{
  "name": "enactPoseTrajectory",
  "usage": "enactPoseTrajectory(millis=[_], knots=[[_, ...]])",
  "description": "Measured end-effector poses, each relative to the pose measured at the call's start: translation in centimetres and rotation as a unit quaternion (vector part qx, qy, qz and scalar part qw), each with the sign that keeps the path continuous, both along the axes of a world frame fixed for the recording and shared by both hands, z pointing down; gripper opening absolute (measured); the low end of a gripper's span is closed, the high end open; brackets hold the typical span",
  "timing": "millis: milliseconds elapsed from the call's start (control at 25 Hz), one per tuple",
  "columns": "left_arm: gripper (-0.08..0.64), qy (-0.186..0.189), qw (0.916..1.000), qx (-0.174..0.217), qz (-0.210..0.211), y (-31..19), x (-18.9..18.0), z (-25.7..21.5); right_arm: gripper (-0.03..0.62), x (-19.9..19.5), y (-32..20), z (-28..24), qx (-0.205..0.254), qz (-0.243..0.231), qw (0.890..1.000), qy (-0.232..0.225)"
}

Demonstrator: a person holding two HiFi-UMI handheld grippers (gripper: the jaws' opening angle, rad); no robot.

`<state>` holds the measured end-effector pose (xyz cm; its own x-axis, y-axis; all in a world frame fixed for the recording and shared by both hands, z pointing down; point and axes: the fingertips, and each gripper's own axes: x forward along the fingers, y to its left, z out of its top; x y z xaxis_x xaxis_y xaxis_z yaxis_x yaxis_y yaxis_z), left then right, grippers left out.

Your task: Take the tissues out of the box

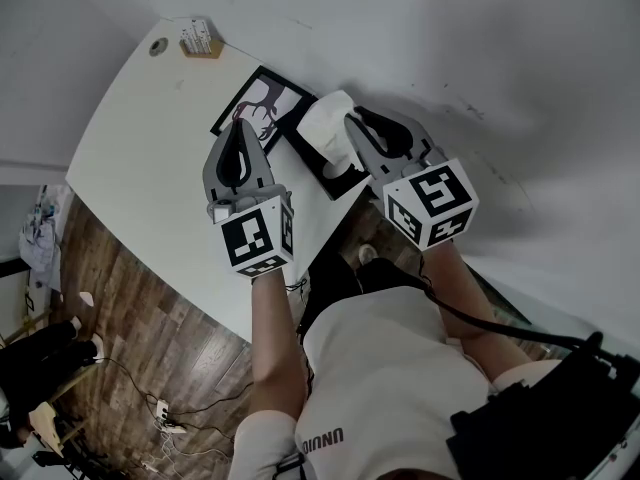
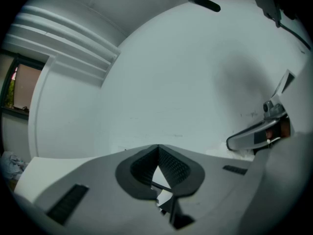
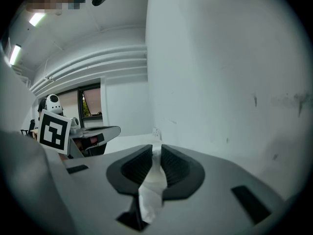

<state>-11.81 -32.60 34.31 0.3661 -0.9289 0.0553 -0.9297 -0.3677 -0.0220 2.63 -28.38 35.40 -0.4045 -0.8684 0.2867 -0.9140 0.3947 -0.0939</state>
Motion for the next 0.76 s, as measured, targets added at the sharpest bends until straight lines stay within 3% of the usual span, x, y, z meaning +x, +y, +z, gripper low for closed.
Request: enactPoseTrajectory(millis=[760], knots=[[0.012, 0.003, 1.0, 0.0, -0.001, -0.13, 0.0, 0.04, 0.072, 0.25, -0.09, 0.22, 0.003, 0.006, 1.0, 0.001]])
